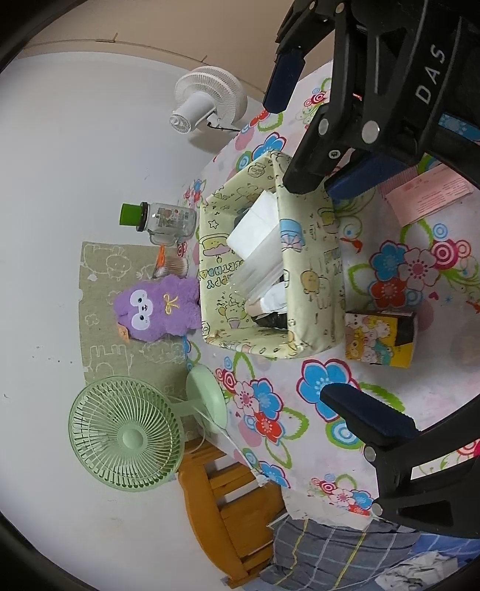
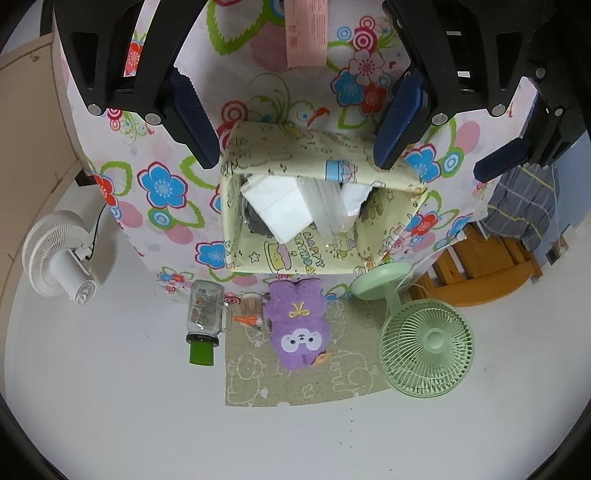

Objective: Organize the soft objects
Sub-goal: 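Withdraw both grippers from the box toward the yellow box and pink packet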

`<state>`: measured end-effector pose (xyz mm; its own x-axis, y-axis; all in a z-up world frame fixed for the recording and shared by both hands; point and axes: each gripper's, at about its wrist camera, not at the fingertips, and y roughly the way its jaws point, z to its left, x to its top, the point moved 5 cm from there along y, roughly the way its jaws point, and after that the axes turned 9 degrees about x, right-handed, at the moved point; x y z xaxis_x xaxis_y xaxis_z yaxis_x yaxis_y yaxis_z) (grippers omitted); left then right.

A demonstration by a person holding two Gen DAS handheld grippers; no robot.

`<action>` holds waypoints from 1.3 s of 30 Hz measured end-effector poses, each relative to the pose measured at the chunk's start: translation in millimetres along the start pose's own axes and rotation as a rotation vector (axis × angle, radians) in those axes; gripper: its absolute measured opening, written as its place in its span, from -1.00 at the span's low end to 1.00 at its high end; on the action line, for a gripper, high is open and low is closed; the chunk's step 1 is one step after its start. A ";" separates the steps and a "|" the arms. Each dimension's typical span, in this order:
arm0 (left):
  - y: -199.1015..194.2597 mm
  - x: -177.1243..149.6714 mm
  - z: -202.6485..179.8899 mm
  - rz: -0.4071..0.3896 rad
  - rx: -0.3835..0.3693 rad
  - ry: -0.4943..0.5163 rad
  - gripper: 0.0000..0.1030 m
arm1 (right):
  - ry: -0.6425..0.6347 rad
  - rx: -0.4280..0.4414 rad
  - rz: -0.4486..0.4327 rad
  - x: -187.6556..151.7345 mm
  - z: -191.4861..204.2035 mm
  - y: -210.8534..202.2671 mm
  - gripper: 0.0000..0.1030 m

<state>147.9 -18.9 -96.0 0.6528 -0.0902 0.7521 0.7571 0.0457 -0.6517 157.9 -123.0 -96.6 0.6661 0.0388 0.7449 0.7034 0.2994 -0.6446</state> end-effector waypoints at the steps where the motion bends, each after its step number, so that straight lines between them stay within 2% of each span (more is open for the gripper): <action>1: -1.2 -1.9 0.6 -0.002 0.001 -0.003 0.97 | 0.001 0.001 -0.001 -1.7 0.0 -1.1 0.71; 17: -10.7 -29.0 5.2 -0.002 0.007 0.001 0.99 | -0.036 -0.010 -0.013 -29.2 9.6 -19.3 0.73; 20: -11.8 -33.7 6.9 0.001 0.002 -0.004 0.99 | -0.015 -0.012 -0.028 -33.2 8.6 -22.8 0.83; 31: -6.7 -60.8 3.6 0.035 -0.004 0.023 0.99 | -0.035 -0.044 0.008 -59.1 10.9 -17.1 0.84; 39: -1.0 -77.7 2.8 0.060 0.007 0.052 0.99 | -0.032 -0.032 0.045 -76.7 11.4 -7.7 0.84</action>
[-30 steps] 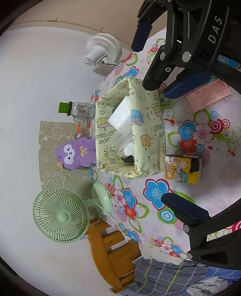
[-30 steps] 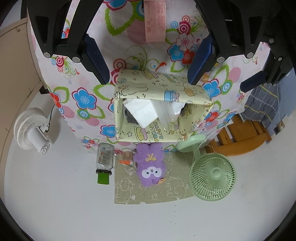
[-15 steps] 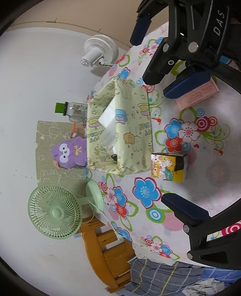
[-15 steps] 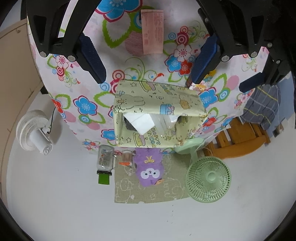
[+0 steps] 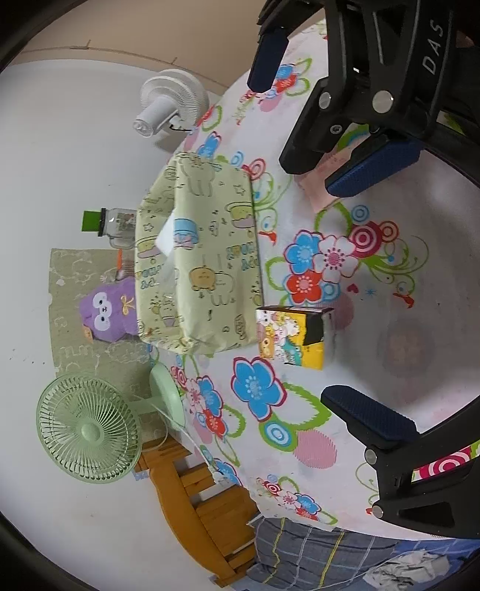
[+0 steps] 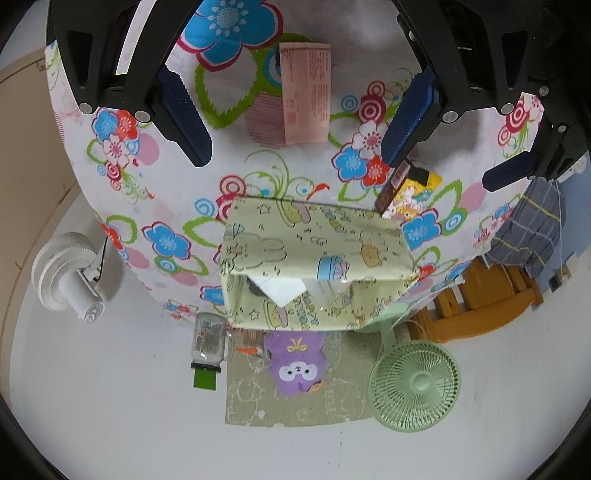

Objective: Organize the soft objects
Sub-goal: 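Withdraw both grippers from the box toward the yellow box and pink packet, then grasp the yellow cartoon tissue box with the left gripper while the right grasps the pink packet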

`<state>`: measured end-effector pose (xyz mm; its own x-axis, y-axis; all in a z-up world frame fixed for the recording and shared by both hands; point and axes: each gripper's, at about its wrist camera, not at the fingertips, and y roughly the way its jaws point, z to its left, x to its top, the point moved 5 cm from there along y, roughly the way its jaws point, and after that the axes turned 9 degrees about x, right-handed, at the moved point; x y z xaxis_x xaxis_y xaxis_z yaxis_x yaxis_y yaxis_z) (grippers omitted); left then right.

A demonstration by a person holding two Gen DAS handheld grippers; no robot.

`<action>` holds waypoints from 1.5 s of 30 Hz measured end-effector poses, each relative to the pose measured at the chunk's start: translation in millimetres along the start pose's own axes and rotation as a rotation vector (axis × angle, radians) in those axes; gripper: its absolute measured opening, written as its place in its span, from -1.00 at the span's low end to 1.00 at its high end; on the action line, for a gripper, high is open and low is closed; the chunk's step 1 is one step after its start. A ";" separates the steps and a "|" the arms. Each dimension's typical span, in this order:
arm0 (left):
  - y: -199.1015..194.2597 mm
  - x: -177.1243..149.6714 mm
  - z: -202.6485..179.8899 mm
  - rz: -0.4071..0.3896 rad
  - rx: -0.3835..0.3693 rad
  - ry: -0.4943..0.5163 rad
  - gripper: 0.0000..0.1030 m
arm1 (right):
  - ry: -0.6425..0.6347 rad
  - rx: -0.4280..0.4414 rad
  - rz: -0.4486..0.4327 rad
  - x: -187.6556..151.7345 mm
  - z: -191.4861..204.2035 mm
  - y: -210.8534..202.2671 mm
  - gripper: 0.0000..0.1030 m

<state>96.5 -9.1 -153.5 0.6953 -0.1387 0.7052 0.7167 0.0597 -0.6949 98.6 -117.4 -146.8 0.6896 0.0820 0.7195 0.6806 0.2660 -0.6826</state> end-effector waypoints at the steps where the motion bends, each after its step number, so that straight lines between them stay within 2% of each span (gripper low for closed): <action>1: 0.9 -1.9 -0.6 0.002 -0.001 0.003 0.99 | 0.000 0.001 0.004 -2.1 0.0 1.4 0.84; 11: 11.2 -18.7 -8.1 0.012 -0.005 0.058 0.99 | -0.001 -0.010 0.048 -18.5 -1.2 19.2 0.84; 20: 24.6 -29.3 -9.9 0.053 -0.038 0.065 0.99 | -0.004 -0.015 0.093 -30.2 -1.2 33.8 0.80; 29: 36.0 -39.1 -13.6 0.097 -0.073 0.067 0.99 | 0.001 -0.017 0.171 -41.6 -1.6 53.4 0.43; 34: 41.5 -44.2 -17.0 0.119 -0.080 0.080 0.99 | 0.006 -0.002 0.221 -47.2 -1.3 63.3 0.14; 36: 42.3 -44.3 -17.2 0.119 -0.087 0.073 0.99 | -0.018 -0.023 0.215 -47.6 1.7 64.3 0.06; 39: 43.9 -42.6 -17.8 0.124 -0.093 0.071 0.99 | -0.022 -0.023 0.206 -46.6 2.5 64.8 -0.17; 45: 48.9 -37.3 -19.1 0.129 -0.093 0.080 0.99 | -0.034 -0.017 0.207 -43.3 3.3 68.3 -0.20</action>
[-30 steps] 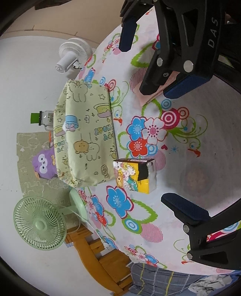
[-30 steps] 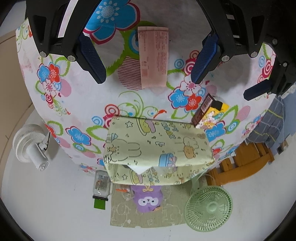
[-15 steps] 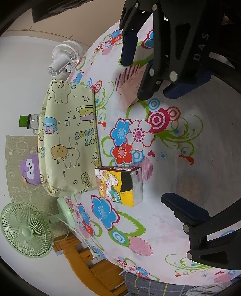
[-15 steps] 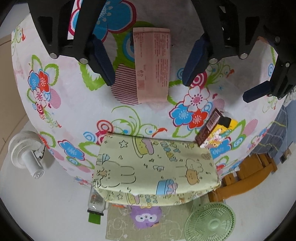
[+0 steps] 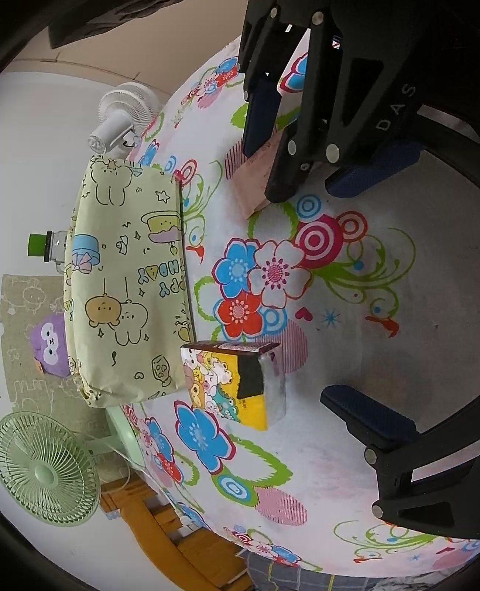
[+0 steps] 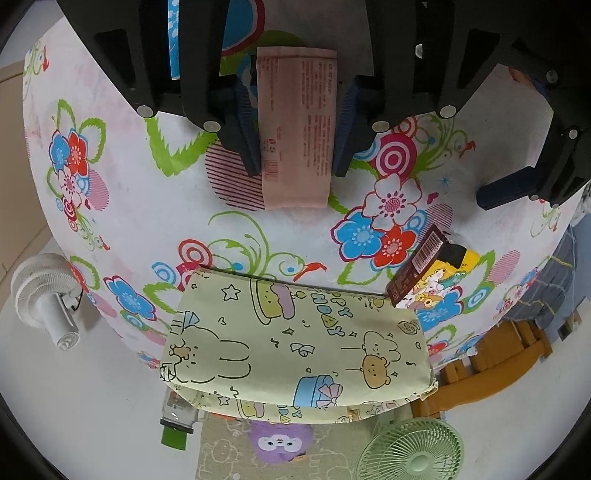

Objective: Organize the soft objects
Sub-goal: 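Grasp the yellow cartoon tissue box with the left gripper while the right grasps the pink packet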

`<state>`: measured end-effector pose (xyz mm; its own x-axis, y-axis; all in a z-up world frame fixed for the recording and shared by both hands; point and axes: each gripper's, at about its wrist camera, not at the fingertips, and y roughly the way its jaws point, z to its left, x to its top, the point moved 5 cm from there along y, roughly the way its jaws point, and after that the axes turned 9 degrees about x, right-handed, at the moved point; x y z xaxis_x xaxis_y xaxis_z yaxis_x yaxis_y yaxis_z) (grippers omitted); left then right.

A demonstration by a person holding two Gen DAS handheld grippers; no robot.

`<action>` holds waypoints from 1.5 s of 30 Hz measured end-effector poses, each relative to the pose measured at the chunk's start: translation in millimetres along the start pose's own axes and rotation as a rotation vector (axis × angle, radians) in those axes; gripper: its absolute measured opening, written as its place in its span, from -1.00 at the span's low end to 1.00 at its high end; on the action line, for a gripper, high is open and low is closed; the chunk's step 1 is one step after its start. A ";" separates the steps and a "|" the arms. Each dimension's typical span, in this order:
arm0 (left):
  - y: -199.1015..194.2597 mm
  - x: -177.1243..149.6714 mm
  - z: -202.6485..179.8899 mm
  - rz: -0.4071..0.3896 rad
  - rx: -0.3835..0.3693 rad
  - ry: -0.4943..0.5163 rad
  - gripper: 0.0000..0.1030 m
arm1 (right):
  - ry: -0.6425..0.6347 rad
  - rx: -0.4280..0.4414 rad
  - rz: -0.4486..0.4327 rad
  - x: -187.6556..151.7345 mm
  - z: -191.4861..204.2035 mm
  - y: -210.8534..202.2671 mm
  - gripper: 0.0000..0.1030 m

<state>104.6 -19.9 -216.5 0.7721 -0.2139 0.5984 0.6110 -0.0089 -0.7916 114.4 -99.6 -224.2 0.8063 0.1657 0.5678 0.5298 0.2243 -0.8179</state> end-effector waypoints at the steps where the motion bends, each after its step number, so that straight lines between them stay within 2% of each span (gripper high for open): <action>1: 1.1 1.5 0.6 0.002 0.003 0.000 0.99 | 0.001 -0.001 0.000 1.1 -0.3 0.7 -0.20; 14: 13.7 29.2 25.7 0.001 0.070 -0.020 0.99 | 0.003 -0.006 -0.019 29.0 1.4 7.4 -0.20; 30: 36.0 51.7 44.1 0.011 0.098 -0.026 0.94 | 0.038 -0.012 -0.017 52.8 0.5 17.2 -0.20; 37: 42.2 57.0 43.3 0.010 0.088 -0.018 0.68 | 0.067 0.008 -0.016 57.0 -3.3 22.0 -0.19; 39: 41.1 59.1 39.6 -0.005 0.090 -0.002 0.55 | 0.067 0.004 -0.019 57.8 -4.3 22.3 -0.19; 42: 39.4 60.0 35.2 -0.013 0.079 0.011 0.22 | 0.072 0.006 -0.023 58.0 -6.5 21.8 -0.19; 43: 38.2 60.0 33.6 -0.013 0.069 0.016 0.05 | 0.073 0.007 -0.023 57.9 -6.8 21.6 -0.19; 45: 36.9 59.9 32.3 -0.014 0.074 0.024 -0.02 | 0.075 0.009 -0.025 57.8 -7.2 21.2 -0.19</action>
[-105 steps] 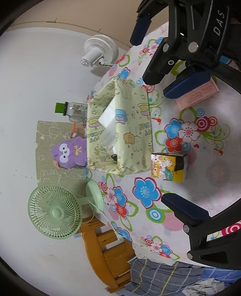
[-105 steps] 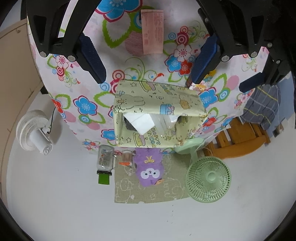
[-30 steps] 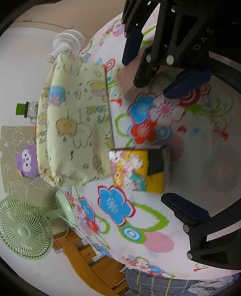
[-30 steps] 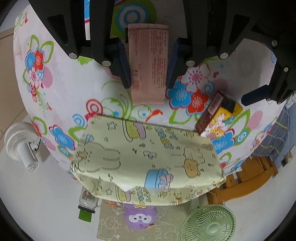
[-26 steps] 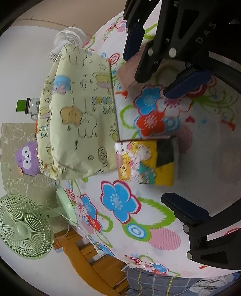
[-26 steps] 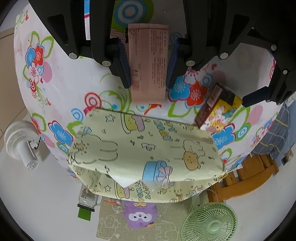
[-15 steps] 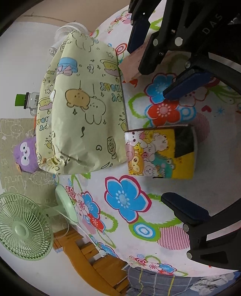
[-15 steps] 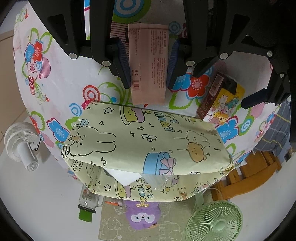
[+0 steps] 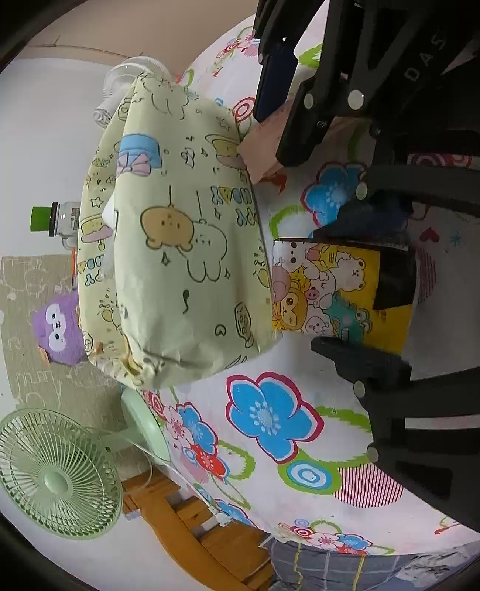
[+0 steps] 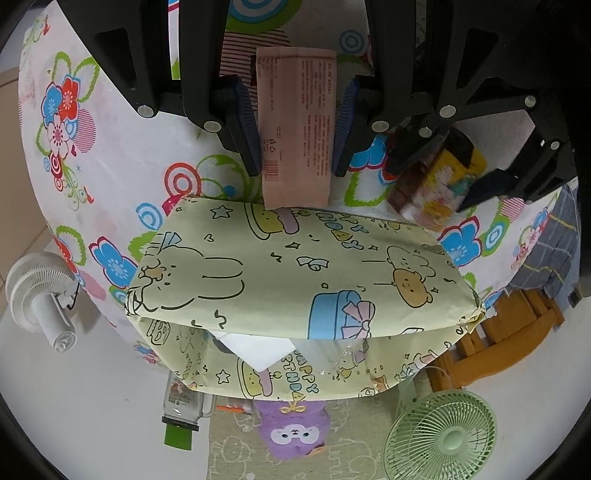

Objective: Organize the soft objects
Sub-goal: 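Grasp the yellow cartoon tissue box with the left gripper while the right grasps the pink packet, then lift the yellow tissue box and pink packet and carry both over the fabric box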

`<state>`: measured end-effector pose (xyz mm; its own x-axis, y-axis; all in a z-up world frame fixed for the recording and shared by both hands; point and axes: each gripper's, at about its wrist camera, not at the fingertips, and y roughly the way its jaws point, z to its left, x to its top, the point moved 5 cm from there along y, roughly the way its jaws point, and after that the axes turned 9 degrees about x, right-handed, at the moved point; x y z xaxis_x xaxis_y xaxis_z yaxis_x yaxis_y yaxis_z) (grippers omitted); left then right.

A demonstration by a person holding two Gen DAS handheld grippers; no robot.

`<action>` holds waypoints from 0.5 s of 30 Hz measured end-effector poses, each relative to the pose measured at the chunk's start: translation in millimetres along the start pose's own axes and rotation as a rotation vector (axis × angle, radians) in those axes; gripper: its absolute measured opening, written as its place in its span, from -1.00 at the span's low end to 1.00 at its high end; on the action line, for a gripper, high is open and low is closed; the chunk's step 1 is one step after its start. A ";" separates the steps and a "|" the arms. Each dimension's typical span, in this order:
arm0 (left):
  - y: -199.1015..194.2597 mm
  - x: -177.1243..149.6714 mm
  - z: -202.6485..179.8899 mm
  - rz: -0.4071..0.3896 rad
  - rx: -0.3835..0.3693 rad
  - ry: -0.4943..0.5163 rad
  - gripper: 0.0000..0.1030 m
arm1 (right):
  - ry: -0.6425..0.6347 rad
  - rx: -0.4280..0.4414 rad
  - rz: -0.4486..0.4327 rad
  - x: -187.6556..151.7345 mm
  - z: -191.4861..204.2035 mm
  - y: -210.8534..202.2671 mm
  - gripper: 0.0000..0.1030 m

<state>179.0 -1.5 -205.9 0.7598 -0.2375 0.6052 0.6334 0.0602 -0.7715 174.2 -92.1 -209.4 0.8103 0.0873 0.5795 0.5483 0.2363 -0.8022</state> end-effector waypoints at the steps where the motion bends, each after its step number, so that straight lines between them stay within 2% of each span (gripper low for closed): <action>1: -0.6 -0.3 -0.7 -0.001 0.002 0.003 -0.04 | 0.001 0.001 0.001 -0.1 -0.6 0.0 -0.19; 15: -20.3 -9.8 -13.5 0.010 -0.021 -0.053 -0.10 | -0.008 0.010 -0.018 -10.8 -5.1 -17.8 -0.19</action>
<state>156.7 -13.4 -198.8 0.7733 -0.1856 0.6063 0.6226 0.0416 -0.7814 156.6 -102.3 -202.1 0.7987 0.0903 0.5949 0.5606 0.2475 -0.7902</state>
